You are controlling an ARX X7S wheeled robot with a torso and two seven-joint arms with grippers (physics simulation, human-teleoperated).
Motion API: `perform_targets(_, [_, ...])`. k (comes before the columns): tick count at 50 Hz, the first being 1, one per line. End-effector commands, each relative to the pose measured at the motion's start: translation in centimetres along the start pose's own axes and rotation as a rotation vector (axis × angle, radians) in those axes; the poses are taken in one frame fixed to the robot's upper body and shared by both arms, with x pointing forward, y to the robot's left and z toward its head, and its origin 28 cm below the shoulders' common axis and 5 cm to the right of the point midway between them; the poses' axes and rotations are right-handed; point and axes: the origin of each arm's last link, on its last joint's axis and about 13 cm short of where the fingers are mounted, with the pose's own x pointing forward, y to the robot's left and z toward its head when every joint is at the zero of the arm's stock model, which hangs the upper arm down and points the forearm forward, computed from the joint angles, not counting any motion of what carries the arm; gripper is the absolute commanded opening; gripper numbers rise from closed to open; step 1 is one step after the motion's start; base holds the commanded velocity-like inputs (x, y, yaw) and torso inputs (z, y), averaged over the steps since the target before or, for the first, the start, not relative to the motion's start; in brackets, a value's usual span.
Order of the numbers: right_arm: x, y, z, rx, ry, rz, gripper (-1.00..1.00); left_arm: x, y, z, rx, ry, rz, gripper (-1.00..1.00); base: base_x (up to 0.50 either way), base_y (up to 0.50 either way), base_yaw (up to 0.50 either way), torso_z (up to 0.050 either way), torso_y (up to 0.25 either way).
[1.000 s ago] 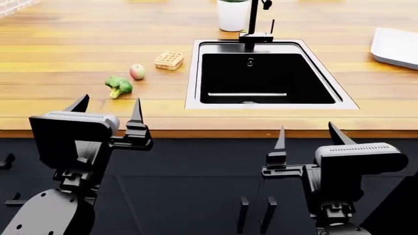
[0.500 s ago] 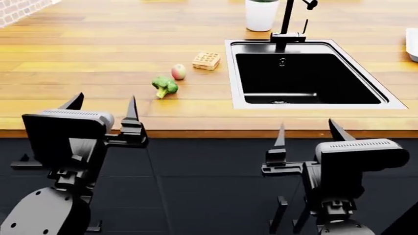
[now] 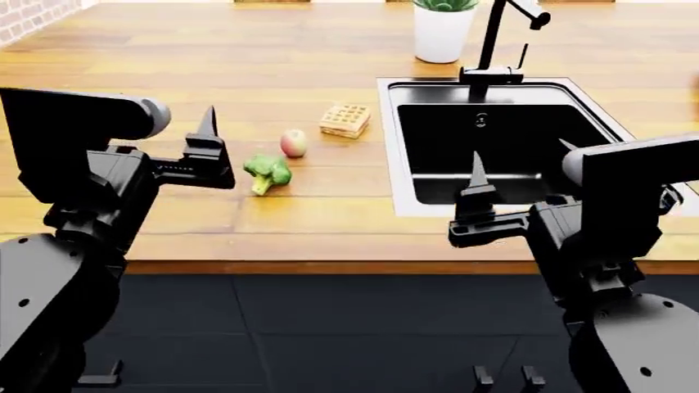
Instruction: Pick up the fruits and vegetables and place them in the sink. Turn on the sink faucet to wash them. Then turn the sink off and put them in the tray.
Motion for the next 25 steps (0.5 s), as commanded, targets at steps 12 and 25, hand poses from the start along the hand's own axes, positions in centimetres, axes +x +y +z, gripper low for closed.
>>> perform_targets(12, [0.1,-0.2,0.7,0.003,0.01,0.031,1.0,0.7,0.3,0.4,0.027,0.03,-0.011,1.0,0.5,0.0,0.0,0.0,0.0])
perform_targets(25, [0.1,-0.1,0.1,0.009,0.027,0.03,1.0,0.7,0.5,-0.7,0.009,0.114,-0.049,1.0,0.47,0.0,0.0,0.0,0.001])
